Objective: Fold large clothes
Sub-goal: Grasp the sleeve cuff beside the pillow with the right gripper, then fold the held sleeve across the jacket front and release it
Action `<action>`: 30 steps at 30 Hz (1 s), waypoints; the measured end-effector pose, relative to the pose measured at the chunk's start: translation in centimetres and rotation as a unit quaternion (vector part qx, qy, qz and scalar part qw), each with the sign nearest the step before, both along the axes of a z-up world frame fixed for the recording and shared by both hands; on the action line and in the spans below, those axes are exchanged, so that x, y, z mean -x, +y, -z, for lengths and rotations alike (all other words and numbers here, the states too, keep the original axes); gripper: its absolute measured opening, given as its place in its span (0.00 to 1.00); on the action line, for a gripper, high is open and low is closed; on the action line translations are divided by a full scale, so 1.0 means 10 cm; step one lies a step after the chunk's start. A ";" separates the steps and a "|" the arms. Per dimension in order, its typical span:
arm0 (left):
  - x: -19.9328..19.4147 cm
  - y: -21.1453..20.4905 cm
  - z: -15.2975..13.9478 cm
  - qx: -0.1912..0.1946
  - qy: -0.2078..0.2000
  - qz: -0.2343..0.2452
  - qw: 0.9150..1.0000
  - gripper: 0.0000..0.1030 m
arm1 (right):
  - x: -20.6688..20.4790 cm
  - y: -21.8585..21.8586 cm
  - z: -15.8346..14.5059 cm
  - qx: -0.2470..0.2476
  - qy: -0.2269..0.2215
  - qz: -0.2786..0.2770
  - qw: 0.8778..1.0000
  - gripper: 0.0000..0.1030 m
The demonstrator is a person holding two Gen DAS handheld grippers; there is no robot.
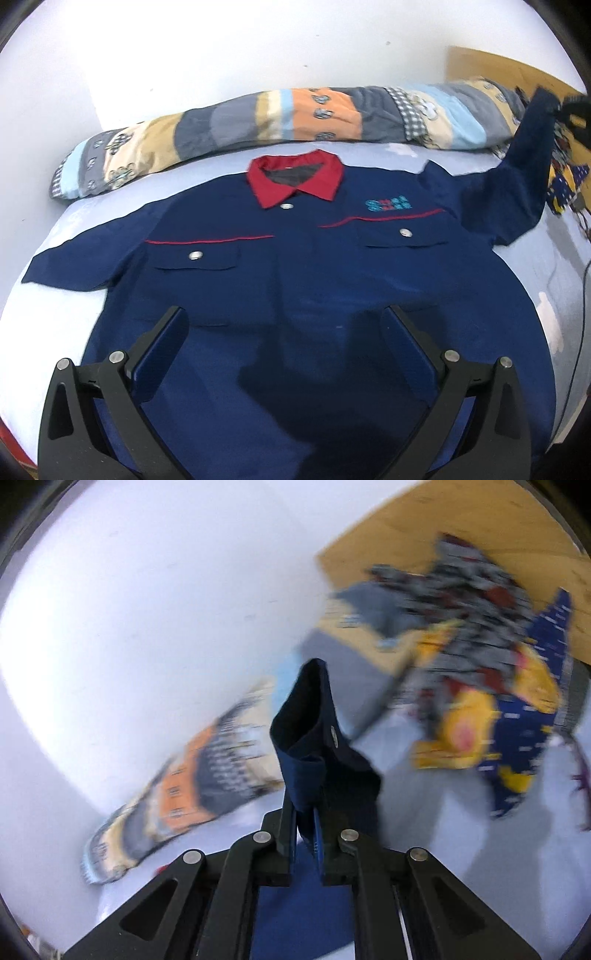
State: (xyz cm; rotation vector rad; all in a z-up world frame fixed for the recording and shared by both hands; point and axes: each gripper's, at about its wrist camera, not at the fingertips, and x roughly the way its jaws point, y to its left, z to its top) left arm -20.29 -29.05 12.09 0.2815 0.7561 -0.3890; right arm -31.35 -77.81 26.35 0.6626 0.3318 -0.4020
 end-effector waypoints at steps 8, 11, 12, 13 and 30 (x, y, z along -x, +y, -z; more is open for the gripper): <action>-0.15 0.59 -0.18 0.035 -0.003 -0.047 0.998 1.00 | -0.92 1.82 -0.91 0.036 -0.040 -0.154 0.987 0.08; -0.19 0.90 -0.28 0.052 -0.012 -0.070 0.996 1.00 | -1.24 2.61 -1.00 0.042 -0.042 -0.217 0.974 0.08; -0.20 0.99 -0.31 0.055 -0.015 -0.077 0.995 1.00 | -1.35 2.87 -0.98 0.039 -0.041 -0.241 0.969 0.08; -0.21 1.08 -0.33 0.058 -0.017 -0.083 0.995 1.00 | -1.45 3.13 -0.94 0.037 -0.040 -0.261 0.964 0.08; -0.40 1.96 -0.30 0.080 -0.002 -0.157 0.984 1.00 | -2.83 5.13 1.82 -0.049 0.206 -0.374 0.903 0.50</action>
